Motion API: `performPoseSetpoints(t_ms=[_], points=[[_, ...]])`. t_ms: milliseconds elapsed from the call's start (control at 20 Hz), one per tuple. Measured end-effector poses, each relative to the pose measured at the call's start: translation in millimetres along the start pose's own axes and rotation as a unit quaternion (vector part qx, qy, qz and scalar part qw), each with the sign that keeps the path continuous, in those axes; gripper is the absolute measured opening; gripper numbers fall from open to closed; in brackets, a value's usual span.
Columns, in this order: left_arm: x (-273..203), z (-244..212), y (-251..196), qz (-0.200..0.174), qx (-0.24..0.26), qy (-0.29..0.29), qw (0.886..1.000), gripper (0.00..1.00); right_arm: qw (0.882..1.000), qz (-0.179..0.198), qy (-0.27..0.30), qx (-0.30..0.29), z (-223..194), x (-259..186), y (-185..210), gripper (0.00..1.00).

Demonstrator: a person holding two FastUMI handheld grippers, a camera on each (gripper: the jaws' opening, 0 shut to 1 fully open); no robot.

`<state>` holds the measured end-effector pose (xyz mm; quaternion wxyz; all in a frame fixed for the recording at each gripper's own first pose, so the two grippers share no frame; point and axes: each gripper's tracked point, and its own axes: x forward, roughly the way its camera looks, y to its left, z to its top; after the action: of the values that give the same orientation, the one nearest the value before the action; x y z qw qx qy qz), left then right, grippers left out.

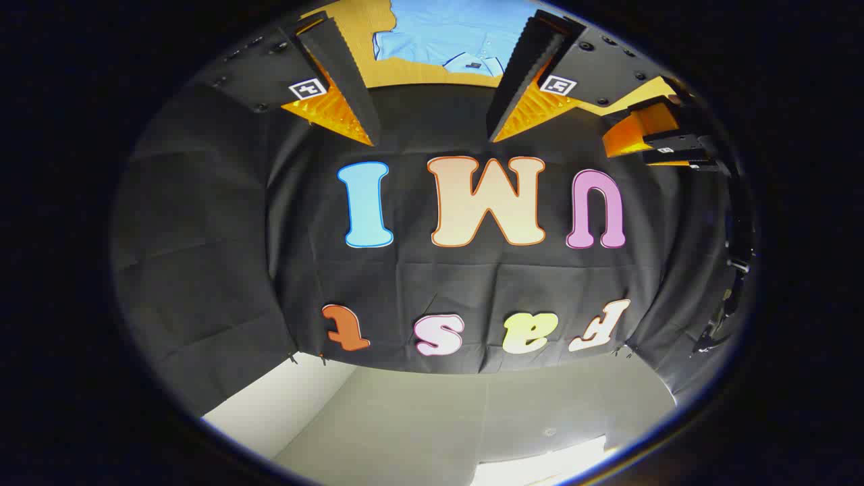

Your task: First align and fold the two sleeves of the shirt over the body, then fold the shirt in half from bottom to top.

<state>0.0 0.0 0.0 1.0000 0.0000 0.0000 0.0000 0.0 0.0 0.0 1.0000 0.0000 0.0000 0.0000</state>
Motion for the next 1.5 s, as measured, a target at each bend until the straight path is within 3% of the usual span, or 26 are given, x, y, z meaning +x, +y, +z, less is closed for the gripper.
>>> performPoseSetpoints(t_ms=[600,1000,1500], points=[[-15,4,5,-0.003,0.022,-0.005,1.000,0.95,1.000,0.002,0.020,-0.007,-8,-8,3,0.98],[-15,6,15,-0.009,0.003,-0.001,1.000,0.95,0.999,-0.015,0.031,-0.029,-27,21,-13,0.98],[-12,20,63,0.020,0.018,-0.012,1.000,0.94,0.989,-0.057,0.114,-0.073,-141,86,-50,0.98]])
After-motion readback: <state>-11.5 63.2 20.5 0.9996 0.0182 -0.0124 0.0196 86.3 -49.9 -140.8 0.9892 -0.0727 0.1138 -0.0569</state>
